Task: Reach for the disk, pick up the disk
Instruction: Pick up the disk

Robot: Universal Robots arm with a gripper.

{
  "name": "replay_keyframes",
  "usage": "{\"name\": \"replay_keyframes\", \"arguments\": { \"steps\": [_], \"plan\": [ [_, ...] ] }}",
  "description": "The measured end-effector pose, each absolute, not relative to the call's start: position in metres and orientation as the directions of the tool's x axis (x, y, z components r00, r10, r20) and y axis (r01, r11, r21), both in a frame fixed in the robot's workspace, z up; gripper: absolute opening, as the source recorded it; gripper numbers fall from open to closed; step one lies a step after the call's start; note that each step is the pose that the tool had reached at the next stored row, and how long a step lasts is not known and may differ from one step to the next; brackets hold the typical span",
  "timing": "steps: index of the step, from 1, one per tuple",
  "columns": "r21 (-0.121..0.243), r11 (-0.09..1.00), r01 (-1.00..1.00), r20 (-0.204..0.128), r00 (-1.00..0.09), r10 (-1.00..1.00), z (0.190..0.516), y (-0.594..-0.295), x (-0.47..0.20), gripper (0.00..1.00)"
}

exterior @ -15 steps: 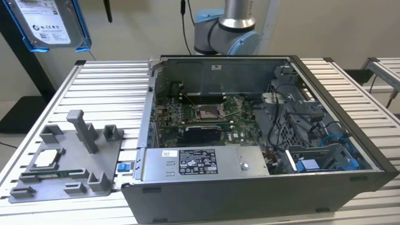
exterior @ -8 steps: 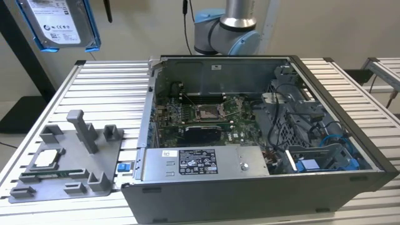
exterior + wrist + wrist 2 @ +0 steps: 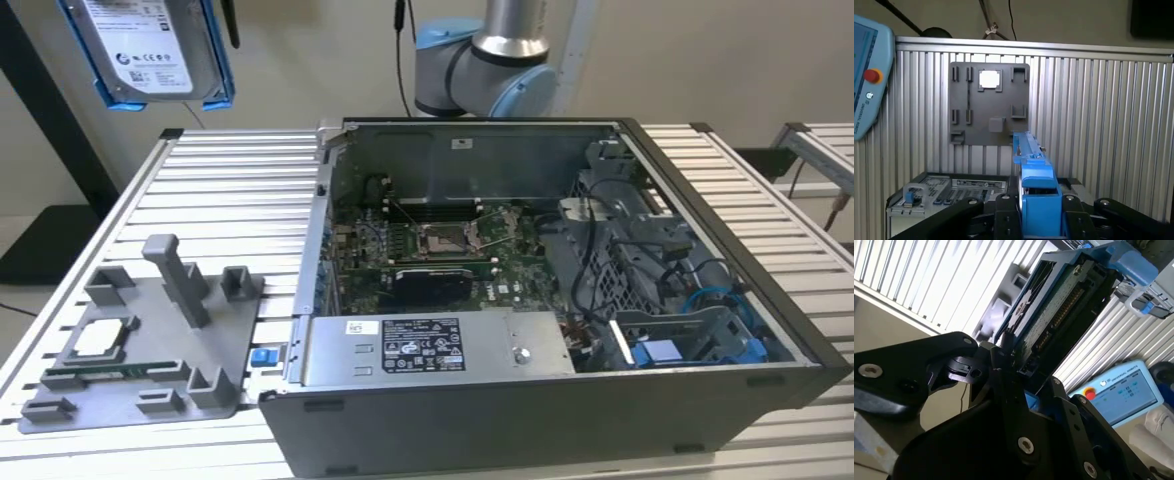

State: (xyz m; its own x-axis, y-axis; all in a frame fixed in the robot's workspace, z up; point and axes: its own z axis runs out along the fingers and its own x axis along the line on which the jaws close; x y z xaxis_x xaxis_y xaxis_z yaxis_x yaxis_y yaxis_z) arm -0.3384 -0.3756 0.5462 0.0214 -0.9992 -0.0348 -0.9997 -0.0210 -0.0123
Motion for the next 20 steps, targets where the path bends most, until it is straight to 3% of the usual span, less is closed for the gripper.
{"name": "replay_keyframes", "arguments": {
  "steps": [20],
  "plan": [
    [-0.012, -0.021, -1.000, -0.036, 0.021, -0.999, 0.546, -0.376, -0.290, 0.00]
  ]
}}
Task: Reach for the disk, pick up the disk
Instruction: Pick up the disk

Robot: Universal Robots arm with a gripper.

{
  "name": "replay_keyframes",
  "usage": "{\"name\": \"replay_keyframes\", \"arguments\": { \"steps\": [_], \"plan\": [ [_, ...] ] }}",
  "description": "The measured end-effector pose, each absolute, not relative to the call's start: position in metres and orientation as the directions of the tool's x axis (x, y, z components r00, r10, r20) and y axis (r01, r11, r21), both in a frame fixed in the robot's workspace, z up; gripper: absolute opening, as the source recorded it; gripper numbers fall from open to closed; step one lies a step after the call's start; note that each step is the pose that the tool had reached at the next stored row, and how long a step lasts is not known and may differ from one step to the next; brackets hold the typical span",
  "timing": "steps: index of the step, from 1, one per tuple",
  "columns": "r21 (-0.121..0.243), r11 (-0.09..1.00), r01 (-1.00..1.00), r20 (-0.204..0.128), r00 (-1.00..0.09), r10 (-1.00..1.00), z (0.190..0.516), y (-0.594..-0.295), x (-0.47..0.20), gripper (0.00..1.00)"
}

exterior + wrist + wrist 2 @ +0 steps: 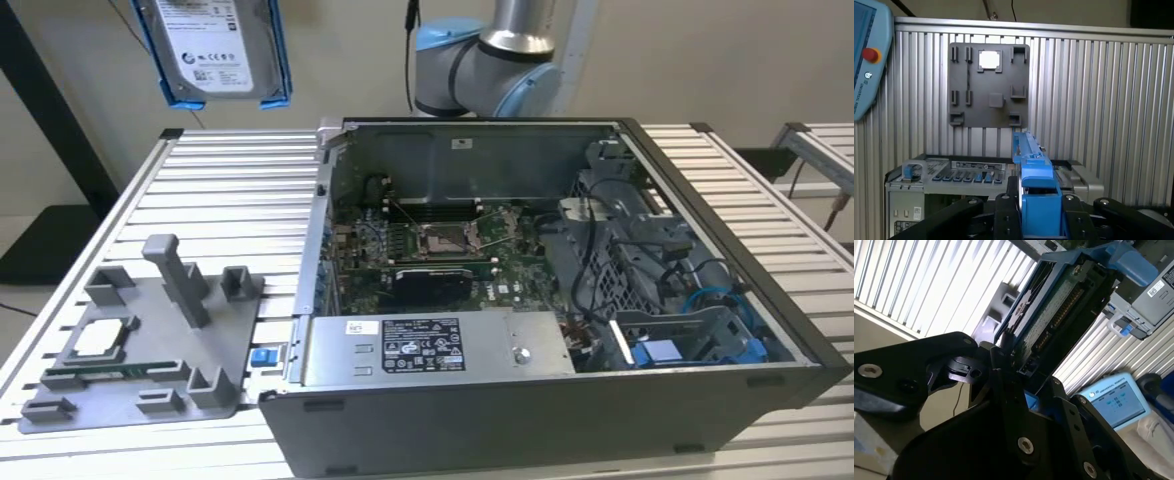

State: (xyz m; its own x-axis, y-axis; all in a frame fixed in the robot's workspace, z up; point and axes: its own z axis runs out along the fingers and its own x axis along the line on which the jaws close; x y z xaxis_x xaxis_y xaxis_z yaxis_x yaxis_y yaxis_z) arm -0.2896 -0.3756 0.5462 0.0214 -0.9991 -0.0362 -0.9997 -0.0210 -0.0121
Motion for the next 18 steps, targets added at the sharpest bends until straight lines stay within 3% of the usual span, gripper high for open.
{"name": "replay_keyframes", "arguments": {
  "steps": [18],
  "plan": [
    [-0.012, -0.021, -1.000, -0.038, 0.021, -0.999, 0.546, -0.376, -0.246, 0.00]
  ]
}}
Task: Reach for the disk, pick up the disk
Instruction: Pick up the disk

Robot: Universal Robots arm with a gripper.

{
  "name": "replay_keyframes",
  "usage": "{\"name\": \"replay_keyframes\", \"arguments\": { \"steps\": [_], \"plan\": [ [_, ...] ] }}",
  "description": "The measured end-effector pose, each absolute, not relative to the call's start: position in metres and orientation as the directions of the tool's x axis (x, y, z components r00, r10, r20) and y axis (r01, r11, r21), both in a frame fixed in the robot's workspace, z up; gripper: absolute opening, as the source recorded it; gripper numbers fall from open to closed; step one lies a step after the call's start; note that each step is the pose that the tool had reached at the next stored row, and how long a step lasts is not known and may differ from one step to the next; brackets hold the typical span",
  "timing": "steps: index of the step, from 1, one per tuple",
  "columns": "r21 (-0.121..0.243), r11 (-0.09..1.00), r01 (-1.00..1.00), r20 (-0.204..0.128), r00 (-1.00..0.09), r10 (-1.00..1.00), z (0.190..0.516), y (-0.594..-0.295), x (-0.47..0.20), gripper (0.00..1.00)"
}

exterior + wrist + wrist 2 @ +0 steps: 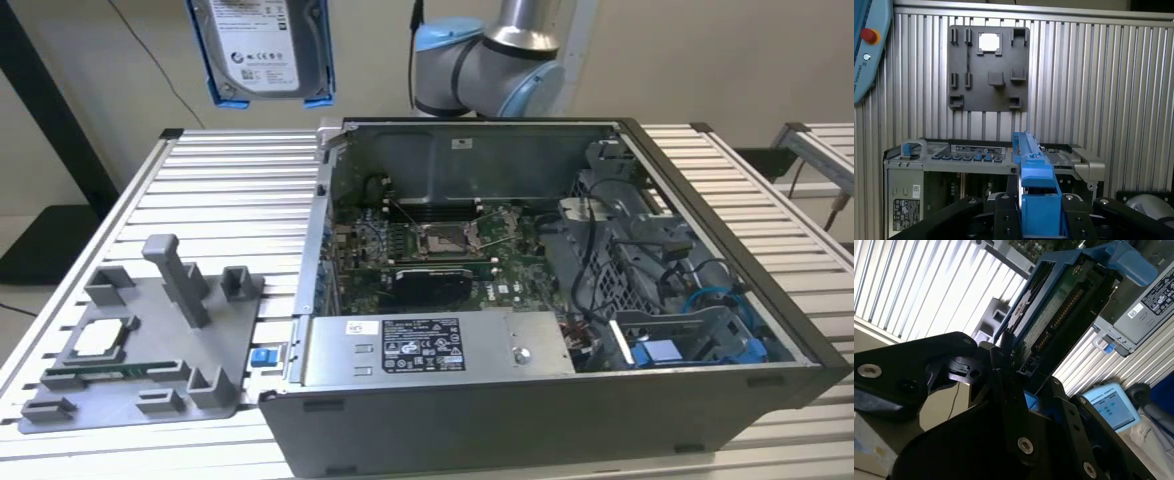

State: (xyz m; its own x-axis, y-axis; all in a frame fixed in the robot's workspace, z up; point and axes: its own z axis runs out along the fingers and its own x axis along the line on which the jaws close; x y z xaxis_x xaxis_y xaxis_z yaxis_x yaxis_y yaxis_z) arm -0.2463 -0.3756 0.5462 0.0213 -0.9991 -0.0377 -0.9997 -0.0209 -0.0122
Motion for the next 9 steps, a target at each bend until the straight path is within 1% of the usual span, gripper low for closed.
{"name": "replay_keyframes", "arguments": {
  "steps": [9],
  "plan": [
    [-0.012, -0.021, -1.000, -0.038, 0.021, -0.999, 0.546, -0.376, -0.227, 0.00]
  ]
}}
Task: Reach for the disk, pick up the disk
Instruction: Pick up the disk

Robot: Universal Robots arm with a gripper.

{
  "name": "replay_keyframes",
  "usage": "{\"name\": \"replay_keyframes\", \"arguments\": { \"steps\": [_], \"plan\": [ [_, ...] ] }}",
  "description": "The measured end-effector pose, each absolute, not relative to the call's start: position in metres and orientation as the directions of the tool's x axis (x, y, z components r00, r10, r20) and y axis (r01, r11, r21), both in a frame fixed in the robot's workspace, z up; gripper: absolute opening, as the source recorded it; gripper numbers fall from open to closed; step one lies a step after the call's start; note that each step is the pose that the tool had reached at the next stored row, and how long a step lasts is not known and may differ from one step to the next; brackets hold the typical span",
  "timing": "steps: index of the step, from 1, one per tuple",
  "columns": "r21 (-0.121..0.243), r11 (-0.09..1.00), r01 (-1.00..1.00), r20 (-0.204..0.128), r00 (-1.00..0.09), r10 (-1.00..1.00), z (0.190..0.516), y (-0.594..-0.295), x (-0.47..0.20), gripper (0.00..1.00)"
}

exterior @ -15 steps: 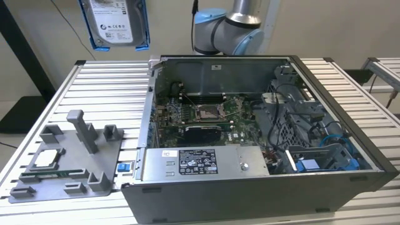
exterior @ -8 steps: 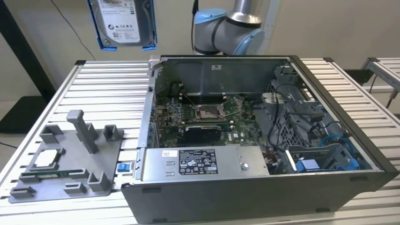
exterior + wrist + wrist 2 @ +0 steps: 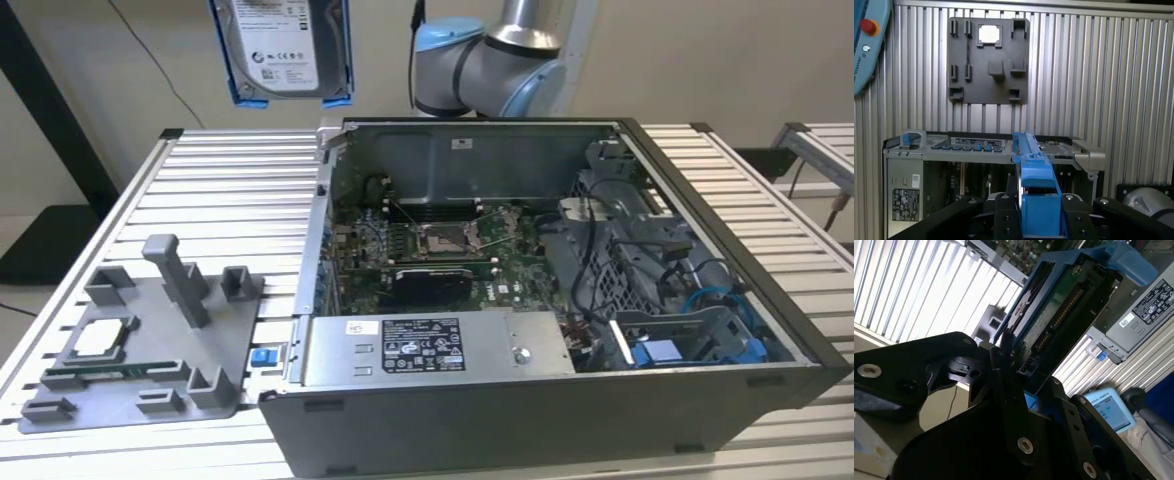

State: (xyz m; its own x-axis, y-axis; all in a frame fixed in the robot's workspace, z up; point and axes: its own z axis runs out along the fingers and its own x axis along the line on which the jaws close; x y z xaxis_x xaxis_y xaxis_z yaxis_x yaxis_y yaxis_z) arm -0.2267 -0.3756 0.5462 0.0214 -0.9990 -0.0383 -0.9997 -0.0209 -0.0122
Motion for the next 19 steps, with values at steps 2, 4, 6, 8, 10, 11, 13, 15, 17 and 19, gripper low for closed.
{"name": "replay_keyframes", "arguments": {
  "steps": [2, 4, 6, 8, 10, 11, 13, 15, 17, 19],
  "plan": [
    [-0.012, -0.021, -1.000, -0.038, 0.021, -0.999, 0.546, -0.376, -0.223, 0.00],
    [-0.012, -0.021, -1.000, -0.039, 0.021, -0.999, 0.546, -0.376, -0.219, 0.00],
    [-0.012, -0.021, -1.000, -0.039, 0.021, -0.999, 0.546, -0.376, -0.215, 0.00],
    [-0.012, -0.021, -1.000, -0.039, 0.021, -0.999, 0.546, -0.376, -0.211, 0.00],
    [-0.012, -0.021, -1.000, -0.039, 0.021, -0.999, 0.546, -0.376, -0.207, 0.00],
    [-0.012, -0.021, -1.000, -0.039, 0.021, -0.999, 0.546, -0.376, -0.205, 0.00],
    [-0.012, -0.021, -1.000, -0.039, 0.021, -0.999, 0.546, -0.376, -0.201, 0.00],
    [-0.012, -0.021, -1.000, -0.039, 0.021, -0.999, 0.546, -0.376, -0.197, 0.00],
    [-0.012, -0.021, -1.000, -0.040, 0.021, -0.999, 0.546, -0.376, -0.193, 0.00],
    [-0.012, -0.021, -1.000, -0.040, 0.021, -0.999, 0.546, -0.376, -0.189, 0.00]
  ]
}}
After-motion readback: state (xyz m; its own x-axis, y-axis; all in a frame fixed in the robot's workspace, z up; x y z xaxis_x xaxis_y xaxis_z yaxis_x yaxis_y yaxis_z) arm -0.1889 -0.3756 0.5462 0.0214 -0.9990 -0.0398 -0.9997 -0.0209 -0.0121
